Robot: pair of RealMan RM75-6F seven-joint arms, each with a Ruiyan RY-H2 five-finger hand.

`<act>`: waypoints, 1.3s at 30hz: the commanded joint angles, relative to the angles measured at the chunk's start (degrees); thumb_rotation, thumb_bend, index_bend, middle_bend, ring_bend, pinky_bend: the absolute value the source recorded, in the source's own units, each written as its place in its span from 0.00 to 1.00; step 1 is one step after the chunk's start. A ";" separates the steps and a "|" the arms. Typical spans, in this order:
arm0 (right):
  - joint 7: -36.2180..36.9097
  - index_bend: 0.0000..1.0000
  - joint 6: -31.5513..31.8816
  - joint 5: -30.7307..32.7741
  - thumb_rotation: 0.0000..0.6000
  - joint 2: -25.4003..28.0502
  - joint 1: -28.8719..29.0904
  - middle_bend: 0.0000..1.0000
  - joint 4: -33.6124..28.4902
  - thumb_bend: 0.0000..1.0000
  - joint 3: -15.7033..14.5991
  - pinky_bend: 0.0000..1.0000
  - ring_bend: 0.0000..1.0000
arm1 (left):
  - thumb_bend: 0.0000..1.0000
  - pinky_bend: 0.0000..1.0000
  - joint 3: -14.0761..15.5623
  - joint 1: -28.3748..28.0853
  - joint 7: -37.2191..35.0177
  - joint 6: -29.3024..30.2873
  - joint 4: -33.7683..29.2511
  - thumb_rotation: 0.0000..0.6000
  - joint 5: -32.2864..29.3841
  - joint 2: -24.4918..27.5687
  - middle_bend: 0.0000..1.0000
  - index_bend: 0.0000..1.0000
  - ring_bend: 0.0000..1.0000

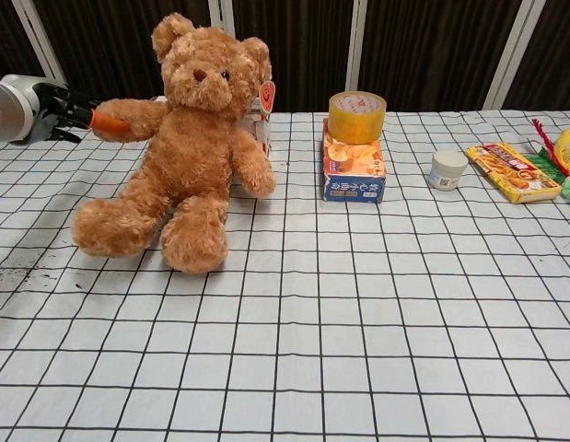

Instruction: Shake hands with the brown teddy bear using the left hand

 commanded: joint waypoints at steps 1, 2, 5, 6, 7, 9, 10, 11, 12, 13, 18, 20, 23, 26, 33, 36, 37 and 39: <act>-0.01 0.13 -0.04 0.00 1.00 0.02 0.02 0.07 -0.03 0.37 0.02 0.00 0.09 | 0.46 0.02 -0.38 0.15 0.85 0.44 -0.66 1.00 0.16 0.12 0.50 0.43 0.04; 0.02 0.13 -0.08 0.01 1.00 0.02 0.03 0.07 -0.03 0.37 0.03 0.00 0.09 | 0.46 0.02 -0.24 0.29 1.21 0.50 -0.79 1.00 0.18 0.12 0.49 0.43 0.04; 0.01 0.13 -0.15 -0.05 1.00 0.03 0.10 0.07 -0.02 0.37 0.04 0.00 0.09 | 0.46 0.02 0.84 0.89 2.78 0.15 -0.55 1.00 -0.24 -0.13 0.49 0.43 0.04; -0.02 0.13 -0.10 -0.11 1.00 0.03 0.10 0.07 0.00 0.37 0.05 0.00 0.09 | 0.46 0.02 1.29 1.22 3.32 -0.10 -0.07 1.00 -0.77 -0.40 0.49 0.43 0.04; -0.03 0.13 -0.08 -0.12 1.00 0.01 0.10 0.07 0.00 0.37 0.05 0.00 0.09 | 0.45 0.02 1.45 1.42 3.54 -0.30 0.28 1.00 -1.16 -0.61 0.49 0.43 0.04; -0.01 0.13 -0.14 -0.15 1.00 0.00 0.11 0.07 -0.06 0.37 0.04 0.00 0.09 | 0.45 0.02 1.55 1.85 3.87 -0.79 1.07 1.00 -1.89 -1.08 0.49 0.43 0.04; -0.01 0.13 -0.13 -0.18 1.00 0.01 0.12 0.07 -0.09 0.37 0.03 0.00 0.09 | 0.45 0.02 1.55 1.97 4.01 -0.89 1.32 1.00 -1.96 -1.23 0.49 0.43 0.04; -0.05 0.13 -0.11 -0.23 1.00 0.02 0.13 0.07 -0.11 0.37 0.03 0.00 0.09 | 0.45 0.02 1.59 2.08 4.18 -0.92 1.54 1.00 -1.93 -1.39 0.48 0.43 0.04; -0.13 0.13 -0.06 -0.35 1.00 0.02 0.15 0.07 -0.12 0.37 0.01 0.00 0.09 | 0.45 0.02 1.63 2.22 4.45 -0.93 1.76 1.00 -1.73 -1.57 0.48 0.43 0.04; -0.19 0.13 -0.04 -0.40 1.00 0.02 0.15 0.07 -0.12 0.37 0.00 0.00 0.09 | 0.45 0.02 1.54 2.29 4.57 -0.90 1.83 1.00 -1.62 -1.67 0.48 0.43 0.04; -0.27 0.13 -0.02 -0.41 1.00 -0.01 0.12 0.07 -0.21 0.37 -0.01 0.00 0.09 | 0.45 0.02 -0.71 2.18 4.41 -0.26 0.98 1.00 -1.00 -1.66 0.48 0.43 0.04; -0.25 0.13 0.01 -0.40 1.00 0.01 0.09 0.07 -0.21 0.37 0.00 0.00 0.09 | 0.45 0.02 -1.56 1.93 4.71 0.39 0.29 1.00 -0.50 -1.49 0.49 0.43 0.04; -0.16 0.13 0.03 -0.37 1.00 0.03 0.07 0.07 -0.18 0.37 0.01 0.00 0.09 | 0.45 0.02 -1.40 1.86 5.96 1.17 -0.46 1.00 0.17 -1.48 0.49 0.43 0.04; -0.10 0.13 0.07 -0.39 1.00 0.06 0.04 0.07 -0.15 0.37 0.01 0.00 0.09 | 0.45 0.02 -0.87 2.32 6.55 1.22 -0.40 1.00 -0.07 -1.91 0.48 0.43 0.04; -0.05 0.13 0.27 -0.43 1.00 0.16 -0.11 0.07 -0.20 0.37 0.00 0.00 0.09 | 0.45 0.02 0.66 3.42 8.27 -0.01 3.05 1.00 -1.65 -3.89 0.48 0.42 0.04; -0.21 0.13 0.34 -0.51 1.00 0.10 -0.12 0.07 -0.24 0.37 -0.01 0.00 0.09 | 0.45 0.02 0.19 3.42 8.73 -0.08 3.23 1.00 -1.40 -3.98 0.48 0.42 0.04; -0.28 0.13 0.30 -0.52 1.00 0.08 -0.10 0.07 -0.24 0.37 -0.02 0.00 0.09 | 0.45 0.02 -0.26 3.35 8.82 0.02 3.01 1.00 -1.24 -3.88 0.48 0.42 0.04; -0.36 0.13 0.20 -0.53 1.00 0.09 -0.06 0.07 -0.26 0.37 -0.04 0.00 0.09 | 0.45 0.02 -1.10 3.14 8.88 0.25 2.64 1.00 -1.04 -3.63 0.48 0.42 0.04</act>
